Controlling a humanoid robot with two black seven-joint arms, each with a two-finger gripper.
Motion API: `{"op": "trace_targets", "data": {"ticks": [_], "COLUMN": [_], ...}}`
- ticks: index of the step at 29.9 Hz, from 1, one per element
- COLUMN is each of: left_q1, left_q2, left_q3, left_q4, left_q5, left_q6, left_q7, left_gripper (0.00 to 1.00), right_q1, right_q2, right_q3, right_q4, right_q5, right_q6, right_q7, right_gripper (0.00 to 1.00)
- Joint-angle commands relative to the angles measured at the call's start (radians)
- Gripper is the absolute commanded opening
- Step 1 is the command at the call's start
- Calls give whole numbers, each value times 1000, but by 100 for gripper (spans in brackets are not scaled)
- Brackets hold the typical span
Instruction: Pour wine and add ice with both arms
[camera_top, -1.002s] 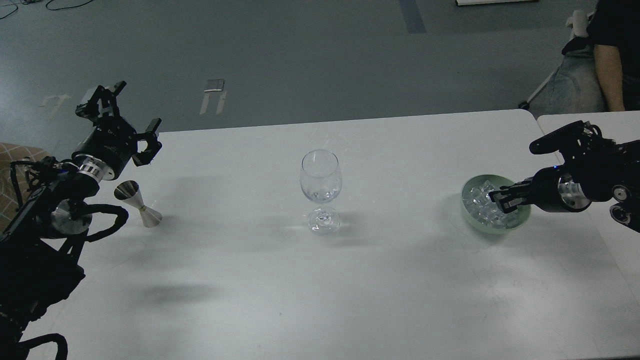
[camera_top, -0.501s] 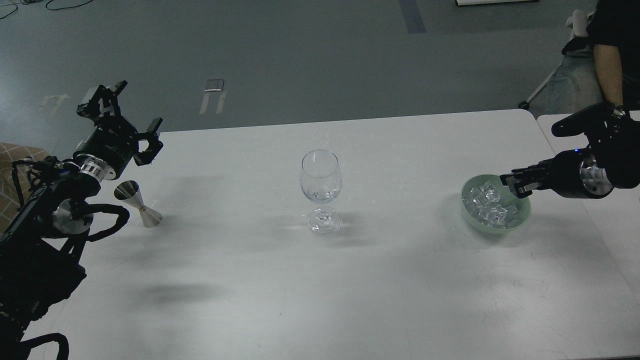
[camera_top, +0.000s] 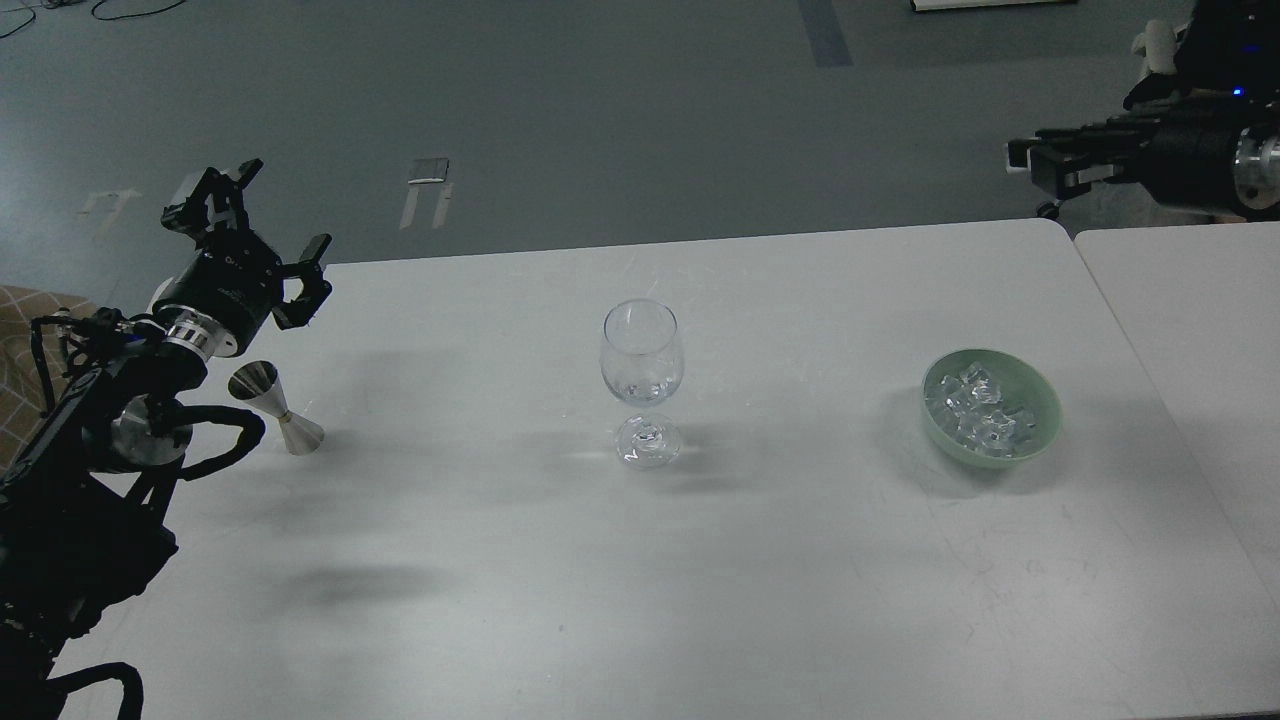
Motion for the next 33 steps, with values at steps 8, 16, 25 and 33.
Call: {"op": "trace_targets", "data": {"ticks": [8, 16, 25, 33], "left_q1": [-5, -5, -3, -5], "left_q2": [1, 1, 0, 1], "left_q3": [0, 0, 0, 0], "left_q4": [0, 0, 1, 1], "left_q5": [0, 0, 0, 0], "left_q6": [0, 0, 0, 0], "left_q7": [0, 0, 0, 0], "left_gripper": [99, 99, 99, 99], "right_q1": [141, 152, 152, 144], "right_q2": [235, 430, 539, 556], "right_q3": [-13, -32, -131, -214], "right_q4": [3, 3, 15, 18], "right_q5": [1, -2, 0, -3], "right_q6": [0, 0, 0, 0], "right_q7": [-28, -76, -79, -79], "right_gripper": [0, 0, 0, 0]}}
